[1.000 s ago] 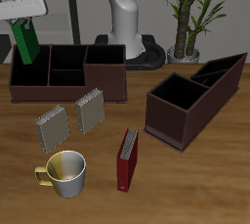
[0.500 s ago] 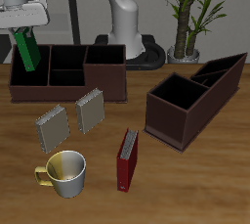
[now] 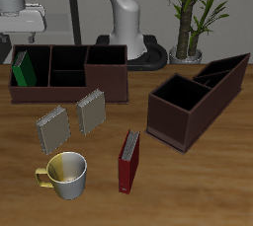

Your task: Place the green book into the back desk caddy's left compartment and place the white-yellow mug into the back desk caddy's right compartment

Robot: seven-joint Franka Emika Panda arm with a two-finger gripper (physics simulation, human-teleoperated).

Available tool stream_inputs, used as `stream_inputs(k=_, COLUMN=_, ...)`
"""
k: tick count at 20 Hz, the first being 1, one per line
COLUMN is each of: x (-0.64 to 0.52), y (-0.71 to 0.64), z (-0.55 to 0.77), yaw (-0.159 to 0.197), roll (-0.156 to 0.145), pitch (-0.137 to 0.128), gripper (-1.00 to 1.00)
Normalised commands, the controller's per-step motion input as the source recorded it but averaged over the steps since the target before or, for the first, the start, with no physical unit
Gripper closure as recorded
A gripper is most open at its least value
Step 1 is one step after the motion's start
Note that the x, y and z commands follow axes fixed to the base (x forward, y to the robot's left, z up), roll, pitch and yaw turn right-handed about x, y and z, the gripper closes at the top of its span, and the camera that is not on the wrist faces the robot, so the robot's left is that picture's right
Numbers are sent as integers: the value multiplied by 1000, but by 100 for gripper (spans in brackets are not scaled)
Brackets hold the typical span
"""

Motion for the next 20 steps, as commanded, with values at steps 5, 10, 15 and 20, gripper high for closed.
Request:
stream_inputs(k=5, x=60, y=98, z=156, yaw=-6, roll=-34, pitch=1, gripper=-100)
stream_inputs(k=10, x=68, y=273, z=271, yaw=39, roll=-16, pitch=-41, gripper=-100)
stream_inputs(k=15, x=219, y=367, z=155, yaw=33, roll=-34, pitch=-27, gripper=-100)
stream_inputs(k=20, x=317, y=423, z=94, yaw=50, roll=-32, pitch=-25, gripper=-100)
